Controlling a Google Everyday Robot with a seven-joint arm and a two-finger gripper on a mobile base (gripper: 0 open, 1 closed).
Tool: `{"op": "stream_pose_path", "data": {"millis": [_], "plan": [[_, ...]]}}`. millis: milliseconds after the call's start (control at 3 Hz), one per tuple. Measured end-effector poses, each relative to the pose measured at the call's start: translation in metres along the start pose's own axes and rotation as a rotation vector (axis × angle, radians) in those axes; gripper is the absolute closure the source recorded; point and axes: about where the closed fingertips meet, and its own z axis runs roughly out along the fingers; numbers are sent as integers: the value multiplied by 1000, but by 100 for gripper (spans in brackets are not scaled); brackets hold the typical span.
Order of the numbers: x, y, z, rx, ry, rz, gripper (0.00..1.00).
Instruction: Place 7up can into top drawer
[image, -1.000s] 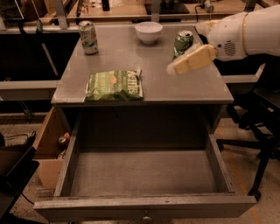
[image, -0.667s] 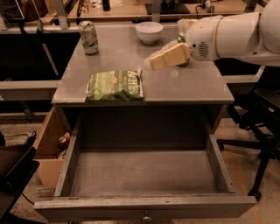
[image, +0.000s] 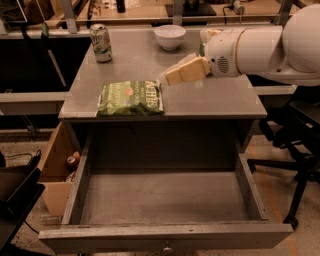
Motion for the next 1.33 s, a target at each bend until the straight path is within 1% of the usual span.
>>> {"op": "stream_pose_path", "data": {"millis": [333, 667, 1000, 1333], "plan": [[-8, -7, 29, 17, -53, 33, 0], [-29, -34, 78, 89, -119, 84, 0], [-52, -59, 126, 150, -149, 121, 0], [-65, -77, 159, 182, -150, 139, 0]]}}
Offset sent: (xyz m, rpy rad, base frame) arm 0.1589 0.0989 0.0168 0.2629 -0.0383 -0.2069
